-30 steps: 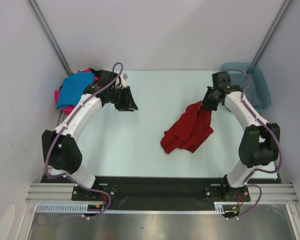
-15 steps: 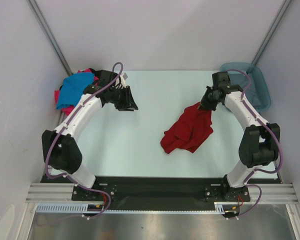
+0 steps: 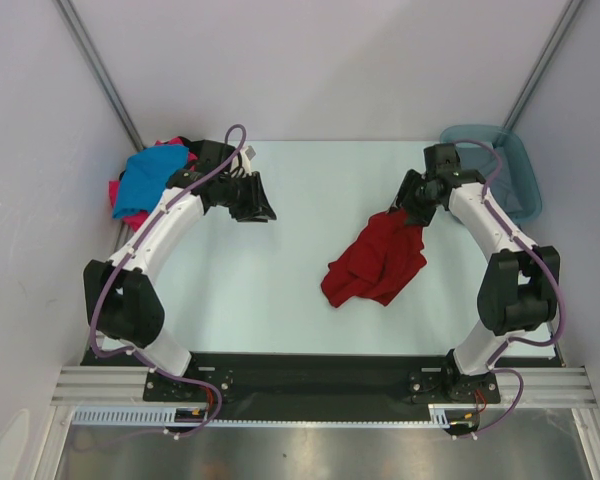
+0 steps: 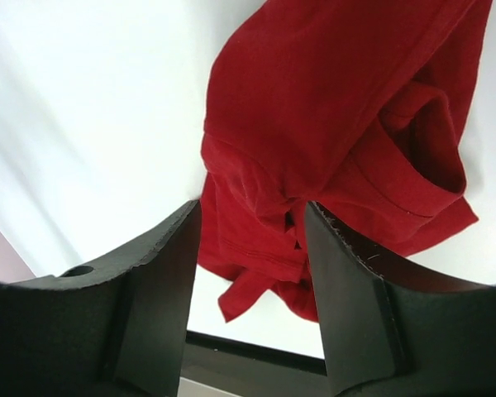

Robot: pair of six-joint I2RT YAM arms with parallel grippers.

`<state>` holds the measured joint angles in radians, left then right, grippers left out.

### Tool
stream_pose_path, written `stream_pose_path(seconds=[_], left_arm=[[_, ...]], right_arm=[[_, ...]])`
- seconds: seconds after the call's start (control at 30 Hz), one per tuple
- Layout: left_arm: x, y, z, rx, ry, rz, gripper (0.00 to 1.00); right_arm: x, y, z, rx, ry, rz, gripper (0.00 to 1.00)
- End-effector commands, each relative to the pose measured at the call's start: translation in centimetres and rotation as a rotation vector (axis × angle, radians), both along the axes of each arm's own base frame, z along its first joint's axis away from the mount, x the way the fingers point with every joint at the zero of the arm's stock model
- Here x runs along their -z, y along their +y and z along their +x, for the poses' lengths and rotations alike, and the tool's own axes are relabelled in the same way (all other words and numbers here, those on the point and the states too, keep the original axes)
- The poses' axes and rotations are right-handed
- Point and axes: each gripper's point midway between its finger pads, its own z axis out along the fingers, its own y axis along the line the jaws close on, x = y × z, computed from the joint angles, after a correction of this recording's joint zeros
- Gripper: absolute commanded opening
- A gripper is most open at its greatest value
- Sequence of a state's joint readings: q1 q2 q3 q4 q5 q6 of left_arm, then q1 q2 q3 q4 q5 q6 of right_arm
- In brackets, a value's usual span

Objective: Fold and stack the t-shirts
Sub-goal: Flatten the tshirt out

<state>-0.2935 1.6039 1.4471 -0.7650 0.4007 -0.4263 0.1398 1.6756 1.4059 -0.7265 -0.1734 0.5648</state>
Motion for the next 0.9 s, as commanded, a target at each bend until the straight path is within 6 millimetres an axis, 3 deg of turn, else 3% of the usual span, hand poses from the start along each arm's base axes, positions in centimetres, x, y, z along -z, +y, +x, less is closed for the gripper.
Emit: stream_pose_path(seconds=[0.0, 0.27, 0.5, 0.7, 0.87], left_arm=[[-1.1, -0.2, 0.6, 0.004, -0.036, -0.032, 0.35], [-1.3, -0.1, 0.6, 0.000, -0.038, -0.027, 0.35], [-1.2, -0.1, 0.6, -0.001, -0.035, -0.025, 0.35], [-1.2, 0.0, 0.6, -0.002, -0.034, -0.026, 0.35], [-1.2, -0.1, 0.7, 0.000, -0.036, -0.029, 0.35]], right_arm=[[0.4, 0.0, 0.4, 0.017, -0.005, 0.014, 0.58], [2.5, 0.1, 1.4, 0.012, 0.018, 0.008, 0.56], [3.2, 0.4, 2.5, 0.005, 0.020, 0.016, 0.41], [1.7, 0.2, 2.2, 0.007, 0.001, 0.007, 0.56], [0.0, -0.2, 1.1, 0.024, -0.015, 0.000, 0.58]])
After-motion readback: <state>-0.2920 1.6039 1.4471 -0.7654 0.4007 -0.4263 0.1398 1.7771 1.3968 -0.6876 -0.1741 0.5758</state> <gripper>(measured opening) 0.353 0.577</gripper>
